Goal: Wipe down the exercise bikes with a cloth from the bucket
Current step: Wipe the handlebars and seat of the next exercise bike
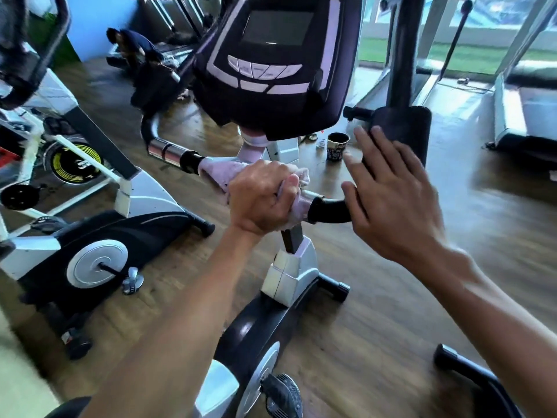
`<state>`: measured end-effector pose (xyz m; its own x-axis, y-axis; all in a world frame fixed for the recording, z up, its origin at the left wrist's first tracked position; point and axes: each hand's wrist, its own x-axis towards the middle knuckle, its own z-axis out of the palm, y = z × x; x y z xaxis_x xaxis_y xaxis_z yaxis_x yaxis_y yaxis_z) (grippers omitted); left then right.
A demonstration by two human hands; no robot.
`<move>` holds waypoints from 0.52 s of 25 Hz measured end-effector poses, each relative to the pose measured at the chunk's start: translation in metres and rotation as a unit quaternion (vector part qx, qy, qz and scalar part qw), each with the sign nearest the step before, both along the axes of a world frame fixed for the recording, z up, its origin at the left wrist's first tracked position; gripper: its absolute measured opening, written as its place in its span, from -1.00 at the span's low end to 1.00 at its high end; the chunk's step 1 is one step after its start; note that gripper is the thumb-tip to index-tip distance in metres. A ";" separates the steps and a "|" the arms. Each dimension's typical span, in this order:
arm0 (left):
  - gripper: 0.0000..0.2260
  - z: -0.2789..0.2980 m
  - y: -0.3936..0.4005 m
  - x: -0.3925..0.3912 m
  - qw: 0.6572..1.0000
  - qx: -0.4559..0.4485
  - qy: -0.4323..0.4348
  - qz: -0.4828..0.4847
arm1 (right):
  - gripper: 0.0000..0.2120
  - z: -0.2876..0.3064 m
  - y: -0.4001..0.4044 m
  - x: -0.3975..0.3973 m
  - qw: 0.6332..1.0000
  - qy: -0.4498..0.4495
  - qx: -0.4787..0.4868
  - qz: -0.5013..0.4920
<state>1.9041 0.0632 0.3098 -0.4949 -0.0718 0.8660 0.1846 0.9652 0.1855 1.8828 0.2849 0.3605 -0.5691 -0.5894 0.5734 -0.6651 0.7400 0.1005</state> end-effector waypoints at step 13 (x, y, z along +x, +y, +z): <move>-0.67 0.004 0.001 0.009 0.997 -0.004 -0.052 0.063 | -0.62 -0.039 -0.019 0.028 0.999 0.001 0.017 0.027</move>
<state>1.9136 0.0638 0.3140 -0.5695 -0.1312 0.8114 0.0427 0.9811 0.1886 1.9111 0.2660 0.3211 -0.5348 -0.6387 0.5531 -0.7041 0.6988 0.1262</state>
